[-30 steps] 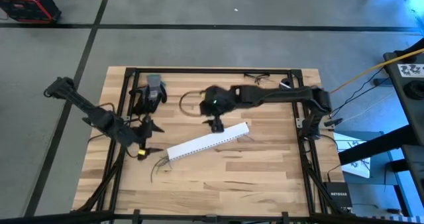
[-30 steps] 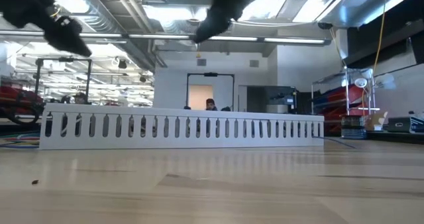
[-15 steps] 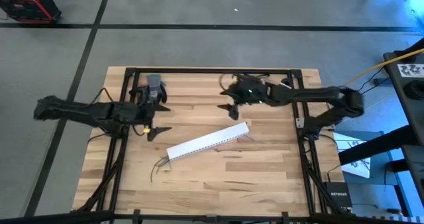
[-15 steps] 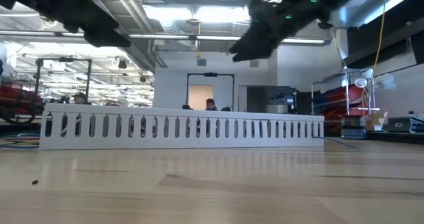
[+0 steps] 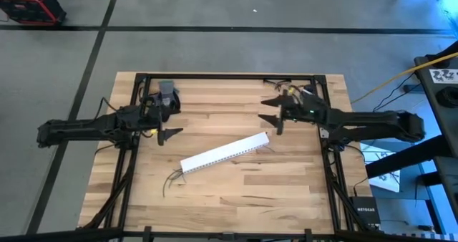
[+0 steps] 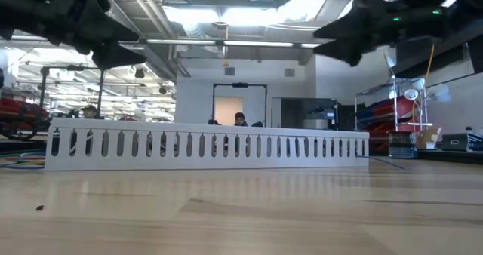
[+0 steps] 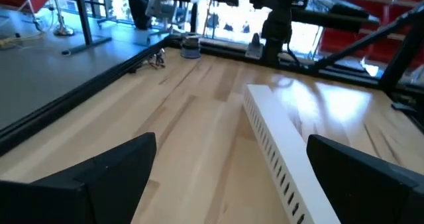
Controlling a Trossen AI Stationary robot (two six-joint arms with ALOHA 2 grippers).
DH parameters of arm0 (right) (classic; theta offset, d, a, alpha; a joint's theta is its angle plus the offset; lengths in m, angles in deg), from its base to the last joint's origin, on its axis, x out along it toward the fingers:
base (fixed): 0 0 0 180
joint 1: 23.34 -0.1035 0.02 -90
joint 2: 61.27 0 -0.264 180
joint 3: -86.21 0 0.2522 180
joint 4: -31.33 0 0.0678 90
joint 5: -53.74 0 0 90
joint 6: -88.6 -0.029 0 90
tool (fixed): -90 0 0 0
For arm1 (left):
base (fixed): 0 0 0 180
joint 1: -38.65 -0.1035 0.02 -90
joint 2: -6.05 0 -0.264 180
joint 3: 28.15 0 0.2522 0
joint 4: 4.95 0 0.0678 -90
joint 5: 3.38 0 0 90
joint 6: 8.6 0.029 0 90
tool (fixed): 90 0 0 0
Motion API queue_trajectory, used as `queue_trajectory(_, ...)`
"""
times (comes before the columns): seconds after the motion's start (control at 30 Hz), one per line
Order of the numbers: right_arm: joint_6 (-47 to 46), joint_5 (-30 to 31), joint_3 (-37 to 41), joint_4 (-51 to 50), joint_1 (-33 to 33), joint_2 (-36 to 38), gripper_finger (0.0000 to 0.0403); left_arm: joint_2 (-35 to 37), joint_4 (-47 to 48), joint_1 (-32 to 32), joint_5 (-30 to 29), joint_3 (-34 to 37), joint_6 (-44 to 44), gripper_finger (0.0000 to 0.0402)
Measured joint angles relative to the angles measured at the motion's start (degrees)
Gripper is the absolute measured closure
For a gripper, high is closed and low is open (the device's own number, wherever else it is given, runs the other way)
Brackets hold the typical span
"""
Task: Ziptie cables
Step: Return to Home Position
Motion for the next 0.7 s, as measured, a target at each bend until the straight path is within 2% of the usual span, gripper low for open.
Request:
queue_trajectory(0.23,0.9,-2.88,10.32,10.22,-0.05,12.2,0.0118,8.71,-0.24,-0.17,0.02,3.12,-0.9,0.0013)
queue_trajectory(0.37,-0.4,4.77,14.32,10.07,-0.04,17.21,0.0118,13.89,0.85,-0.17,0.0,4.55,-0.79,0.0013)
queue_trajectory(0.5,-0.67,8.08,16.21,9.34,-0.04,20.05,0.0118,18.35,3.68,-0.17,0.0,6.2,-1.01,0.0013)
queue_trajectory(0.6,-1.47,6.96,17.08,8.86,-0.04,20.98,0.0118,20.96,6.15,-0.11,0.0,7.26,-1.44,0.0013)
queue_trajectory(0.7,-2.21,5.12,18.5,8.31,-0.04,20.87,0.0118,20.67,6.3,-0.11,0.0,8.07,-2.4,0.0013)
